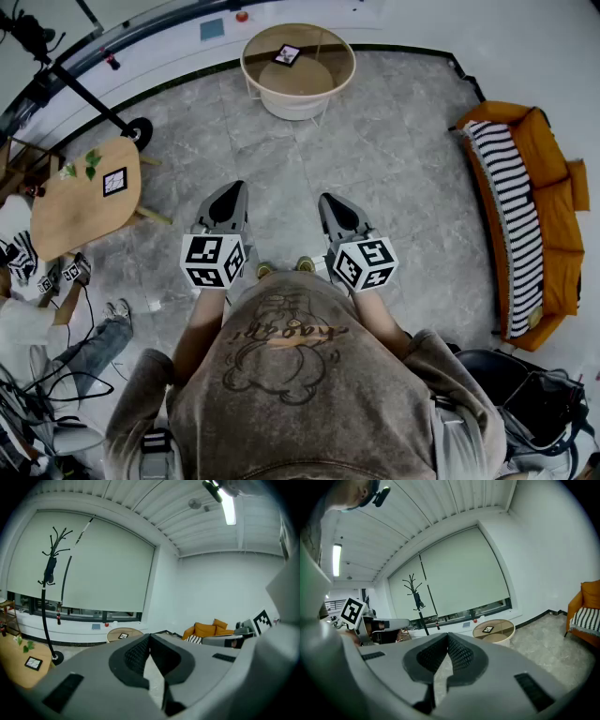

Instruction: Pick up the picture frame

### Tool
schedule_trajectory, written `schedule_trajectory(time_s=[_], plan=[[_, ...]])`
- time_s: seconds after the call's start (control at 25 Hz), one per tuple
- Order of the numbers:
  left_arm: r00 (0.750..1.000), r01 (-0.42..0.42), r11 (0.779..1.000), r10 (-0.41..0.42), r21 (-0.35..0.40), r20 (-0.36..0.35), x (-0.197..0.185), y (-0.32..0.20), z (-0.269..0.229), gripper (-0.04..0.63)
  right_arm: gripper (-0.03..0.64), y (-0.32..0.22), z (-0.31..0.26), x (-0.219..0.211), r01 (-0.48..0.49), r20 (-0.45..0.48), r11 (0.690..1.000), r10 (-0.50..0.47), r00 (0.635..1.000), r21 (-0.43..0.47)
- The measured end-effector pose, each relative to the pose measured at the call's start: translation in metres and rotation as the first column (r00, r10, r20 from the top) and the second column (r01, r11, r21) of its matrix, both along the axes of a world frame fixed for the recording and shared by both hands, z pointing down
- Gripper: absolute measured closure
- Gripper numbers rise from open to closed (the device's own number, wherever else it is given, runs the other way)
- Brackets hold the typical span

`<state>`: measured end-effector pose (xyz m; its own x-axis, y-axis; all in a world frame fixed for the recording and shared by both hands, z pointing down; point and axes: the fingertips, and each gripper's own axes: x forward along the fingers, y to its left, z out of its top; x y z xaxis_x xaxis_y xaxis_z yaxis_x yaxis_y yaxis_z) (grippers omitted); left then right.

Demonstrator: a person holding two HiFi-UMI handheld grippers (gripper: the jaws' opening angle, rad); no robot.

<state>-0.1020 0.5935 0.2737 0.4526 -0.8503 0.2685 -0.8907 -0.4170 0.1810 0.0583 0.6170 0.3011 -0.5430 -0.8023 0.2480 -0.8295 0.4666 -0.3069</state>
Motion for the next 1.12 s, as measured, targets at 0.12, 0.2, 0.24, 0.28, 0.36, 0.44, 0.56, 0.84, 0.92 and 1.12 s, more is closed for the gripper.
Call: schedule_trajectory(time_s=[0.12, 0.2, 0.24, 0.28, 0.36, 0.44, 0.56, 0.84, 0.92, 1.12], plan=[[1.000, -0.001, 1.000, 0.001, -0.012, -0.004, 0.005, -0.025, 0.002, 0.578, 0.598, -0.026, 0.002, 0.003, 0.003, 0.000, 1.000, -0.003, 1.000, -0.013], [1.000, -0.008, 1.000, 0.008, -0.014, -0.008, 0.004, -0.029, 0.003, 0.578, 0.598, -0.028, 0.004, 0.002, 0.001, -0.004, 1.000, -0.001, 1.000, -0.017], [1.000, -0.014, 1.000, 0.014, -0.013, -0.008, 0.002, -0.022, 0.004, 0.577, 0.598, -0.021, 0.006, -0.001, -0.003, -0.006, 1.000, 0.003, 1.000, -0.015], [1.000, -0.021, 1.000, 0.021, -0.010, -0.008, -0.001, -0.014, 0.006, 0.578, 0.598, -0.011, 0.007, -0.004, -0.008, -0.009, 1.000, 0.008, 1.000, -0.012], [0.999, -0.033, 0.999, 0.033, -0.005, -0.005, -0.005, -0.002, 0.008, 0.578, 0.598, 0.003, 0.009, -0.007, -0.020, -0.014, 1.000, 0.020, 1.000, -0.006], [0.999, -0.041, 0.999, 0.041, -0.006, -0.003, -0.007, 0.001, 0.010, 0.578, 0.598, 0.007, 0.010, -0.007, -0.034, -0.009, 0.999, 0.033, 0.999, -0.007], [0.998, -0.055, 0.998, 0.055, -0.008, -0.004, -0.012, -0.001, 0.013, 0.578, 0.598, 0.008, 0.010, -0.008, -0.058, 0.001, 0.998, 0.058, 0.998, -0.013], [0.995, -0.098, 0.995, 0.098, -0.014, 0.001, -0.032, 0.003, 0.026, 0.577, 0.598, 0.023, 0.026, -0.021, -0.122, -0.004, 0.992, 0.122, 0.993, -0.032], [0.995, -0.100, 0.995, 0.100, -0.009, -0.001, -0.037, 0.001, 0.026, 0.578, 0.598, 0.024, 0.029, -0.025, -0.123, -0.008, 0.992, 0.123, 0.992, -0.036], [0.995, -0.099, 0.995, 0.099, 0.007, -0.007, -0.045, -0.020, 0.025, 0.578, 0.598, 0.006, 0.026, -0.037, -0.123, 0.001, 0.992, 0.123, 0.992, -0.015]])
